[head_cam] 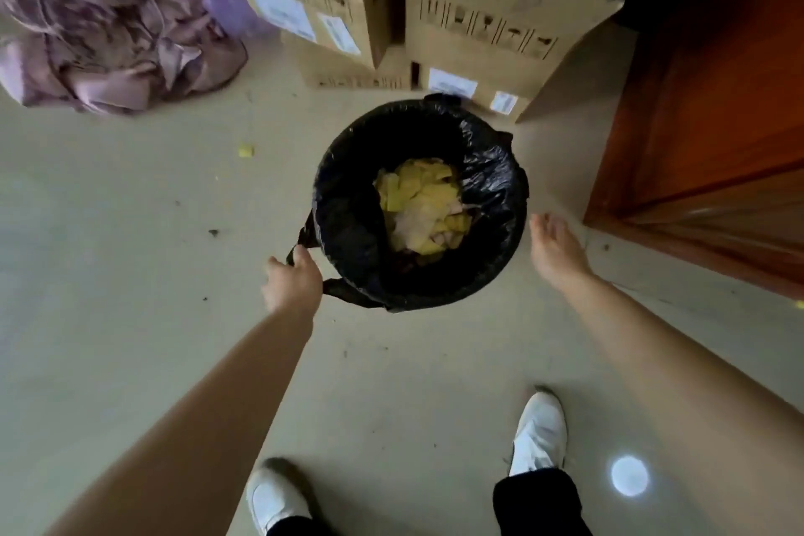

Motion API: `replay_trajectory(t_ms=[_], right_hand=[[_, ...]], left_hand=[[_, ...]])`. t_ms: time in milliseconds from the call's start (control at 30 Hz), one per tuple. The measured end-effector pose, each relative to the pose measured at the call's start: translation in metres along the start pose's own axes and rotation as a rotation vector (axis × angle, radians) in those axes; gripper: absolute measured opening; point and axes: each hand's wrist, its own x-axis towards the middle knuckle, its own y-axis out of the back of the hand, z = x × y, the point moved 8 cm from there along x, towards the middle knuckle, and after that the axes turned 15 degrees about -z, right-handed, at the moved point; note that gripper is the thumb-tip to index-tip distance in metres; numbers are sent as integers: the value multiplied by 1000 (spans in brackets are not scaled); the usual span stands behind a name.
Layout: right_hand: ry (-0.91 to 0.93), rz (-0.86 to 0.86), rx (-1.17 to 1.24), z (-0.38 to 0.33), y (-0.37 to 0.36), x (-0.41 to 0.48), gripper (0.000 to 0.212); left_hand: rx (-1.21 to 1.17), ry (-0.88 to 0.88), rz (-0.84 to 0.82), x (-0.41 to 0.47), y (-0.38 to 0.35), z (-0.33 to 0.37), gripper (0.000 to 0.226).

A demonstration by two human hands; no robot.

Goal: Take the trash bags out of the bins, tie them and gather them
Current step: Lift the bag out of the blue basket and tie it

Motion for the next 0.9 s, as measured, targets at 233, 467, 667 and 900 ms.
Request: replay_trajectory(t_ms=[233, 467, 667, 900], right_hand=[[-160, -122, 735, 40, -67, 51, 47], [-115, -348, 787, 36, -125, 24, 23], [-35, -182, 991, 1, -71, 30, 42], [599, -286, 11, -107, -79, -28, 26]], left_hand=[[-511, -79, -268, 43, -39, -30, 42], [33, -287, -17, 19, -10, -18, 35], [234, -226, 170, 16, 6, -7, 18], [144, -250, 38, 11, -2, -19, 47]])
